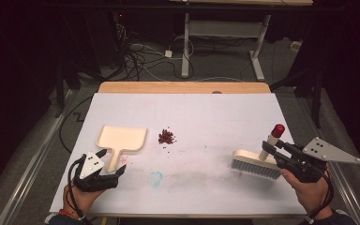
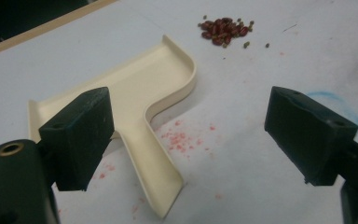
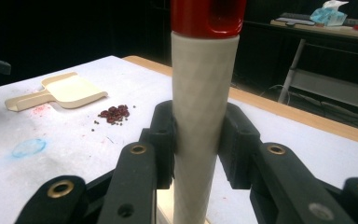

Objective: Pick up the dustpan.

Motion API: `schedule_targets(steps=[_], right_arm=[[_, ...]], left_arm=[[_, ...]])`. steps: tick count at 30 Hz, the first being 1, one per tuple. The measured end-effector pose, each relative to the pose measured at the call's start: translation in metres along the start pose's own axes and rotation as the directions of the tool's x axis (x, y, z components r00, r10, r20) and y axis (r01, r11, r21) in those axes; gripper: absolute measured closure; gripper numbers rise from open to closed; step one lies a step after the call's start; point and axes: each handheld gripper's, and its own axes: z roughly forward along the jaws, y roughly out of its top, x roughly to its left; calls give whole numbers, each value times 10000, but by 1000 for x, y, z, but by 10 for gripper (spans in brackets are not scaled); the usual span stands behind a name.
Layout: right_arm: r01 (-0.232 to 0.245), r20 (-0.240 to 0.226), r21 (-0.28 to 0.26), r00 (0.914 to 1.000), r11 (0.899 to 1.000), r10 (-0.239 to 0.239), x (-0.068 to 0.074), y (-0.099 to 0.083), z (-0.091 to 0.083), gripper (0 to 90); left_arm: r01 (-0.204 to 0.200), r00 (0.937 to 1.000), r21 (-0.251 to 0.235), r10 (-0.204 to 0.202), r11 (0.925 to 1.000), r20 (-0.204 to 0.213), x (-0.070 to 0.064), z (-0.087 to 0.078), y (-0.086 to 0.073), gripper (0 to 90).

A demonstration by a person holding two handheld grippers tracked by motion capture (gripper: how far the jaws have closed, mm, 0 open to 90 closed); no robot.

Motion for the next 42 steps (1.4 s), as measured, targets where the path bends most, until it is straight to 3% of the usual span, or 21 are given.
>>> schedule_targets(steps=[4,11,15,18,23,26,29,31,32,34,35,36,41,42], right_arm=[[12,-13,-18,10000,10000,-12,0,0,2,696],[215,-84,79,9997,9997,-214,2,1,6,696],[287,-117,181,9995,9994,-285,3,0,9,696],[227,-132,187,9997,9996,-225,4,1,10,696],[281,-153,256,9995,9993,-277,4,1,13,696],[316,-163,309,9994,9990,-311,5,1,14,696],[247,-216,411,9995,9989,-239,5,-2,16,695],[242,-219,486,9995,9985,-231,5,-3,18,696],[252,-233,495,9994,9985,-241,6,-3,19,696],[250,-263,506,9994,9984,-237,6,-3,20,695],[287,-293,529,9992,9982,-272,7,-3,20,695],[305,-300,559,9991,9980,-288,8,-3,20,695],[311,-341,543,9990,9980,-292,9,-3,20,696],[311,-341,543,9990,9980,-292,9,-3,20,696]], left_arm=[[152,9996,116,-149,9998,-227,1,0,0,158],[81,9996,477,-68,9988,-260,0,-2,-2,157],[657,9945,1083,-562,9919,-884,-2,-6,4,159],[1552,9847,1375,-1420,9783,-1008,2,-8,10,164],[2278,9724,2304,-2086,9461,-1045,21,11,19,165],[2975,9547,2735,-2841,9147,-881,32,28,12,169],[3378,9405,3094,-3318,8889,-738,35,39,0,186],[3420,9385,3319,-3376,8792,-727,34,47,-2,196],[3337,9418,3375,-3272,8802,-779,34,55,-2,218],[3320,9424,3381,-3248,8806,-793,34,59,-2,244],[3270,9447,3320,-3154,8848,-899,34,63,0,241],[3198,9474,3280,-3049,8889,-975,35,66,2,314],[3311,9430,2866,-3046,8990,-1338,35,74,4,431],[3221,9462,2839,-2970,9031,-1286,34,73,3,431]])
